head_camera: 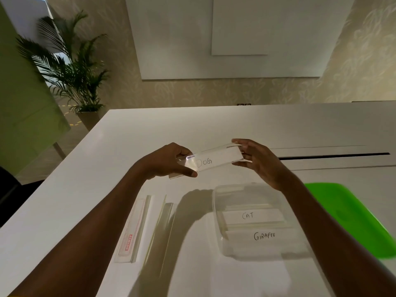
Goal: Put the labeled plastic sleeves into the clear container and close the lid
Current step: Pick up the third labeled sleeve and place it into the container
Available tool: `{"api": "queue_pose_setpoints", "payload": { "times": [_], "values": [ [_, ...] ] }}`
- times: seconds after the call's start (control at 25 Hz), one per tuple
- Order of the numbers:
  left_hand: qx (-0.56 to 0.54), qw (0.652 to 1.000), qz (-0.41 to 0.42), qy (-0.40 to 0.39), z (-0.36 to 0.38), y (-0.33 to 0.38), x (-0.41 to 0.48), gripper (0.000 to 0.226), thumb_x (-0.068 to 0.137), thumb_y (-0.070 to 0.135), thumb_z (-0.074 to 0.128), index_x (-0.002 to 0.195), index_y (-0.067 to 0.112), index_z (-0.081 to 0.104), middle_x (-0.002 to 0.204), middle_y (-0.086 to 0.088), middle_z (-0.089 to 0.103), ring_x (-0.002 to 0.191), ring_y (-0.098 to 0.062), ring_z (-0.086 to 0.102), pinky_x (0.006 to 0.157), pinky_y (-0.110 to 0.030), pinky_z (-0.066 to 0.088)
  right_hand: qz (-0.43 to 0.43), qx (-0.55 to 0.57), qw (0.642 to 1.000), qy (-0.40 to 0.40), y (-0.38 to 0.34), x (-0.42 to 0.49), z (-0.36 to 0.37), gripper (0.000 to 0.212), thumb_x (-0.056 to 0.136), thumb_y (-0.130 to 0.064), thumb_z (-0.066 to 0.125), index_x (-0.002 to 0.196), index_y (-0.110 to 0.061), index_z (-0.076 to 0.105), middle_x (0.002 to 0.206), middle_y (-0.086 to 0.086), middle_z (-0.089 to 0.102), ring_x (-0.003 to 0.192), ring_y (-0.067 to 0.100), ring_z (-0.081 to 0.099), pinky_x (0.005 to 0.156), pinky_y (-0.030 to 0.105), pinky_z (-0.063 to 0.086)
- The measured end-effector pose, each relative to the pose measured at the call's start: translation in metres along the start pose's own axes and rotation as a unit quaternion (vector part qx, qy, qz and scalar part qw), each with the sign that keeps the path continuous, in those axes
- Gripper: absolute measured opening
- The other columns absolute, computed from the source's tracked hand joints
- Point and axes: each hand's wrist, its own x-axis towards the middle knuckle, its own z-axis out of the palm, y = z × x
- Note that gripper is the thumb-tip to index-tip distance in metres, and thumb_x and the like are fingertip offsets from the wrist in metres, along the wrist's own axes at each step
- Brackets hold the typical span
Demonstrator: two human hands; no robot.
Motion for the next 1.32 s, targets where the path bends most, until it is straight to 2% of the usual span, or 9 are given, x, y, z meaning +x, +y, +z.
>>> {"api": "queue_pose_setpoints", "payload": {
  "times": [0.12, 0.24, 0.4, 0.56, 0.72, 0.8, 0.96, 1.2, 1.32],
  "values": [
    [0.074, 0.997, 0.021, 0.009, 0.012, 0.022, 0.003, 0.051, 0.063, 0.057, 0.089, 0.105, 0.031, 0.078, 0.094, 0.021, 0.075, 0.080, -0.002, 0.070, 0.058, -0.015, 0.052, -0.004, -0.282, 0.959, -0.009, -0.015, -0.020, -0.007, 0.056, 0.079, -0.052, 0.083, 0.129, -0.039, 0.061, 0.127, -0.014, 0.069, 0.115, 0.002, 0.066, 0.087, 0.018, 0.057],
    [0.122, 0.991, 0.043, 0.016, 0.028, 0.040, 0.005, 0.048, 0.066, 0.053, 0.091, 0.106, 0.031, 0.075, 0.096, 0.019, 0.073, 0.082, 0.002, 0.065, 0.059, -0.013, 0.044, -0.020, -0.404, 0.915, 0.011, -0.024, -0.039, -0.022, 0.062, 0.068, -0.056, 0.089, 0.123, -0.042, 0.063, 0.121, -0.020, 0.068, 0.108, 0.006, 0.065, 0.088, 0.026, 0.058],
    [0.148, 0.986, 0.079, -0.003, 0.055, 0.064, 0.007, 0.049, 0.071, 0.045, 0.092, 0.112, 0.028, 0.072, 0.100, 0.018, 0.065, 0.086, 0.004, 0.057, 0.063, -0.016, 0.038, -0.002, -0.466, 0.885, -0.001, -0.029, -0.064, -0.041, 0.068, 0.060, -0.067, 0.086, 0.120, -0.044, 0.063, 0.116, -0.025, 0.069, 0.109, 0.003, 0.065, 0.092, 0.037, 0.057],
    [0.161, 0.983, 0.093, -0.015, 0.077, 0.081, 0.008, 0.050, 0.071, 0.043, 0.093, 0.112, 0.023, 0.072, 0.104, 0.012, 0.066, 0.088, -0.004, 0.059, 0.067, -0.021, 0.041, 0.021, -0.472, 0.881, 0.015, -0.025, -0.083, -0.053, 0.069, 0.054, -0.072, 0.084, 0.115, -0.045, 0.065, 0.112, -0.019, 0.072, 0.103, 0.006, 0.069, 0.082, 0.043, 0.062],
    [0.175, 0.981, 0.080, -0.013, 0.095, 0.094, 0.009, 0.052, 0.069, 0.047, 0.092, 0.113, 0.026, 0.072, 0.103, 0.013, 0.065, 0.092, -0.012, 0.058, 0.069, -0.024, 0.041, 0.035, -0.461, 0.887, 0.014, -0.015, -0.097, -0.064, 0.064, 0.056, -0.067, 0.084, 0.112, -0.038, 0.069, 0.110, -0.027, 0.071, 0.100, -0.020, 0.061, 0.077, 0.024, 0.052],
    [0.192, 0.979, 0.072, -0.007, 0.105, 0.098, 0.009, 0.053, 0.069, 0.050, 0.091, 0.114, 0.027, 0.072, 0.107, 0.013, 0.068, 0.097, -0.014, 0.061, 0.075, -0.029, 0.048, 0.051, -0.478, 0.877, 0.009, -0.007, -0.100, -0.068, 0.061, 0.061, -0.061, 0.086, 0.113, -0.034, 0.070, 0.110, -0.025, 0.071, 0.099, -0.012, 0.063, 0.079, 0.023, 0.048],
    [0.232, 0.972, 0.042, -0.009, 0.129, 0.098, 0.009, 0.057, 0.072, 0.051, 0.088, 0.120, 0.026, 0.071, 0.118, 0.007, 0.072, 0.106, -0.020, 0.066, 0.091, -0.040, 0.054, 0.063, -0.524, 0.849, -0.019, 0.010, -0.102, -0.071, 0.054, 0.071, -0.047, 0.089, 0.115, -0.025, 0.070, 0.115, -0.009, 0.073, 0.104, 0.016, 0.066, 0.088, 0.037, 0.055],
    [0.262, 0.965, 0.002, -0.024, 0.152, 0.090, 0.016, 0.059, 0.075, 0.045, 0.088, 0.125, 0.022, 0.066, 0.119, -0.001, 0.071, 0.106, -0.026, 0.065, 0.086, -0.036, 0.051, 0.058, -0.691, 0.719, -0.048, 0.025, -0.094, -0.063, 0.061, 0.081, -0.053, 0.077, 0.133, -0.027, 0.057, 0.131, -0.003, 0.066, 0.119, 0.023, 0.061, 0.091, 0.035, 0.046],
    [0.276, 0.961, -0.015, -0.028, 0.163, 0.087, 0.019, 0.062, 0.076, 0.044, 0.088, 0.129, 0.022, 0.063, 0.121, -0.003, 0.068, 0.108, -0.027, 0.065, 0.084, -0.034, 0.048, 0.041, -0.729, 0.680, -0.067, 0.031, -0.089, -0.058, 0.059, 0.083, -0.049, 0.077, 0.132, -0.023, 0.057, 0.125, -0.002, 0.068, 0.113, 0.023, 0.065, 0.086, 0.033, 0.046]
  ]
}}
